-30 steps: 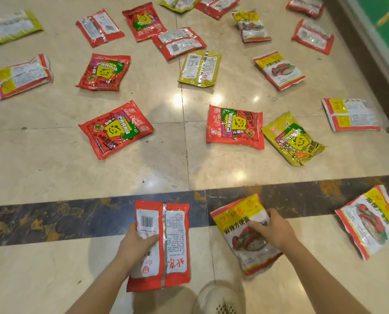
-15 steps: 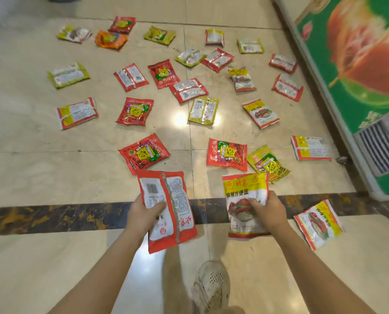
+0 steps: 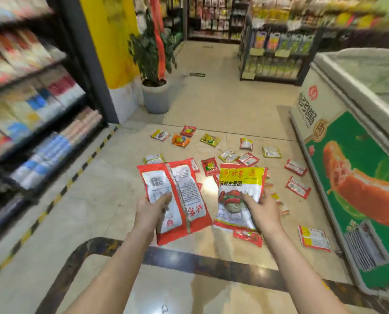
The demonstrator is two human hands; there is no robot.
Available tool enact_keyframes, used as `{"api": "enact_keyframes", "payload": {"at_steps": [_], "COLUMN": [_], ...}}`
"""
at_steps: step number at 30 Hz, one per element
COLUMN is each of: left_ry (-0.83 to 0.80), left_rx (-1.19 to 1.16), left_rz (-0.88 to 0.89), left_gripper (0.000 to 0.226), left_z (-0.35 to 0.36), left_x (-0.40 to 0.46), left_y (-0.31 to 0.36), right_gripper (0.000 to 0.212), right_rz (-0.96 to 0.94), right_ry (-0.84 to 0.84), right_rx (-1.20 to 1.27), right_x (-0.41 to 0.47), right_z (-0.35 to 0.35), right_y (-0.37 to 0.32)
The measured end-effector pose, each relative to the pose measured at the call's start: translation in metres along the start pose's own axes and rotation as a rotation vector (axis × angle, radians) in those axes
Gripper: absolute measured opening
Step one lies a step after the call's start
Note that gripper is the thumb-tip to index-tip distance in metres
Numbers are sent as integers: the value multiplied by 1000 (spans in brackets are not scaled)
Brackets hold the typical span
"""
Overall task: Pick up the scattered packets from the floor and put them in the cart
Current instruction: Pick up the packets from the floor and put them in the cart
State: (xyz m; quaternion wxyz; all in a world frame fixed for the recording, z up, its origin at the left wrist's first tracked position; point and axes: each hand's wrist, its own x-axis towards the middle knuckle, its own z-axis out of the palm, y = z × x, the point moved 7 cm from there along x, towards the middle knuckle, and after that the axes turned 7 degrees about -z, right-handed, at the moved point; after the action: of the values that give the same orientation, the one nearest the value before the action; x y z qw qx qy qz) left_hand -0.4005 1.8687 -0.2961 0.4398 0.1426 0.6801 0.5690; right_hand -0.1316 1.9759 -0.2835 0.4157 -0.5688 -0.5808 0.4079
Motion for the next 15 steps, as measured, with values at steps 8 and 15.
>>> {"api": "enact_keyframes", "payload": {"at_steps": [8,15], "left_ry": [369,716], "left_rx": [-215,-439], "left_rz": [334,511], "left_gripper": [19,17], "left_z": [-141,-278], "left_x": [-125,-284], "left_y": [137,149], "right_gripper": [24,22], "right_rz": [-354,-554], "right_ry": [-293,-699], "right_rx": [251,444], "right_x": [-51,-183], "right_z": [72,169], "right_y": [-211,-337]}}
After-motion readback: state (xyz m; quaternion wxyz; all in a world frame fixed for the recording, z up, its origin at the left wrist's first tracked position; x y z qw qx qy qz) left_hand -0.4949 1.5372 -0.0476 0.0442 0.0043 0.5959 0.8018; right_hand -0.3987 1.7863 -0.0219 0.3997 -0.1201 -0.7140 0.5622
